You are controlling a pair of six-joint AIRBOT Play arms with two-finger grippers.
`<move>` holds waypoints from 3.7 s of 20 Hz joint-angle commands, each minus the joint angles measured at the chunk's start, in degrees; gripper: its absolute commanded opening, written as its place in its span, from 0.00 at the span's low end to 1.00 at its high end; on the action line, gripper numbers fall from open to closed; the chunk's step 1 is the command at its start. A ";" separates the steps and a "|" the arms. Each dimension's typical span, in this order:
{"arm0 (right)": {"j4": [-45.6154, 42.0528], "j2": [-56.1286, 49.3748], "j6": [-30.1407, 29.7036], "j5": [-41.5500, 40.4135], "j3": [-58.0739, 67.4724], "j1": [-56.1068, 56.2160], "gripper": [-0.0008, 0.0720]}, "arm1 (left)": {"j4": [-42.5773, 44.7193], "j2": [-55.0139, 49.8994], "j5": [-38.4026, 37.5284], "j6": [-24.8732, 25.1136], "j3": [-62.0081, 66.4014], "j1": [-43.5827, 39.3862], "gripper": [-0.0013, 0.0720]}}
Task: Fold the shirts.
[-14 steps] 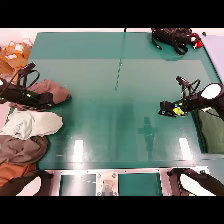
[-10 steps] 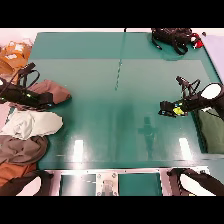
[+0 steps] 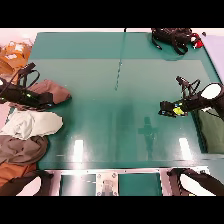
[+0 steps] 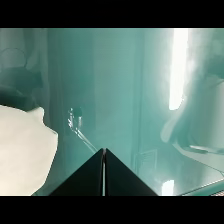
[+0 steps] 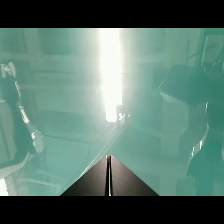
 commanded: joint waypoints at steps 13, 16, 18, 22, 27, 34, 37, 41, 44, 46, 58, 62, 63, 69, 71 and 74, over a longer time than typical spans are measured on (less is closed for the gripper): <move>0.20 -0.11 0.02 -6.88 -0.02 0.07 0.04 | 11.47 -0.17 19.54 -0.37 -0.04 0.02 0.11; 2.62 -0.13 0.00 -8.68 -0.39 0.07 0.11 | 27.61 -3.34 28.74 -3.04 -0.50 0.15 0.97; 2.60 -0.48 0.00 -10.12 -0.44 0.07 0.34 | 30.86 -8.13 32.48 -3.56 -0.50 1.22 1.00; 2.60 -1.60 0.00 -11.23 -0.44 0.07 0.35 | 30.69 -19.82 38.36 -3.43 -0.31 5.81 1.00; 2.60 -2.89 0.00 -11.39 -0.44 0.04 0.35 | 29.55 -26.32 42.66 -2.93 -0.26 7.65 0.85; 2.60 -2.95 0.02 -11.30 -0.31 0.00 0.05 | 15.02 -25.99 25.75 8.74 13.33 6.51 0.04; 2.62 -2.95 0.02 -10.64 0.92 -1.03 0.05 | 7.82 -22.97 18.56 12.11 23.91 1.31 0.04; 2.60 -2.93 0.00 -7.52 5.44 -4.00 0.05 | 3.78 -19.63 12.76 12.07 33.94 -11.91 0.04; 2.58 -2.91 -0.02 -5.60 8.46 -5.55 0.05 | -3.32 -19.76 12.59 12.07 35.47 -21.42 0.04; 2.58 -2.93 -0.02 -5.11 9.53 -5.97 0.05 | -4.81 -20.98 13.53 12.04 35.43 -27.02 0.04; 3.21 -3.28 -0.02 -5.81 8.00 -2.51 0.71 | -2.99 -28.24 2.01 4.79 36.39 -19.39 0.99; 7.69 -8.02 -0.22 -12.90 6.67 7.06 0.72 | -1.81 -28.24 2.49 4.31 26.88 -7.58 0.99; 8.90 -10.05 -0.24 -14.82 6.91 9.66 0.72 | -1.81 -28.24 3.48 4.33 23.54 -5.60 0.99; 9.53 -22.38 -0.22 -18.25 13.92 16.46 0.72 | -3.69 -28.83 17.33 7.72 6.21 -1.66 0.99; 11.74 -25.00 -0.20 -18.27 15.02 16.59 0.72 | -7.87 -30.29 22.25 9.60 4.96 -3.02 0.99; 12.55 -26.69 -0.22 -18.27 15.17 16.59 0.71 | -11.47 -33.83 26.73 10.99 4.98 -5.22 0.99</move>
